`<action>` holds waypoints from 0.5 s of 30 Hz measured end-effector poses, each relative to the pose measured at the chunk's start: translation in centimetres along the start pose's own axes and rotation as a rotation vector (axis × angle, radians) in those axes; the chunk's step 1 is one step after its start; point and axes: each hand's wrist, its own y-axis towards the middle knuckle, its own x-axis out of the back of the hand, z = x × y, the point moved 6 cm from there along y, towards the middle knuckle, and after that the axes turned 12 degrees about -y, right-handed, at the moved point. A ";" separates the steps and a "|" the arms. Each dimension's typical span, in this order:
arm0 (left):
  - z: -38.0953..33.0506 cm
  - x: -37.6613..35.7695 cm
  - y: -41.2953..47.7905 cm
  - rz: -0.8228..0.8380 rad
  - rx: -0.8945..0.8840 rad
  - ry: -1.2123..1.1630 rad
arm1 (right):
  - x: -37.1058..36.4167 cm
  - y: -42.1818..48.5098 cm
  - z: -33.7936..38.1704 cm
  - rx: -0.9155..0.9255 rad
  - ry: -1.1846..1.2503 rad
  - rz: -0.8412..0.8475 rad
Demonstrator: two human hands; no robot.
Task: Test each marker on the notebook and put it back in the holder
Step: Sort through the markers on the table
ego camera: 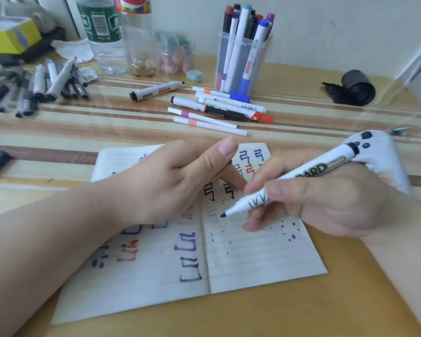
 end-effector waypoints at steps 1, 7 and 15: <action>0.3 0.2 0.0 -0.027 0.009 -0.005 | 0.1 0.1 -0.2 -0.022 -0.026 -0.036; 3.0 1.7 0.1 -0.127 0.040 0.061 | 0.9 0.6 -0.1 -0.037 -0.345 -0.337; 3.6 1.8 0.2 -0.118 0.042 0.105 | 0.5 0.7 -0.1 -0.043 -0.432 -0.335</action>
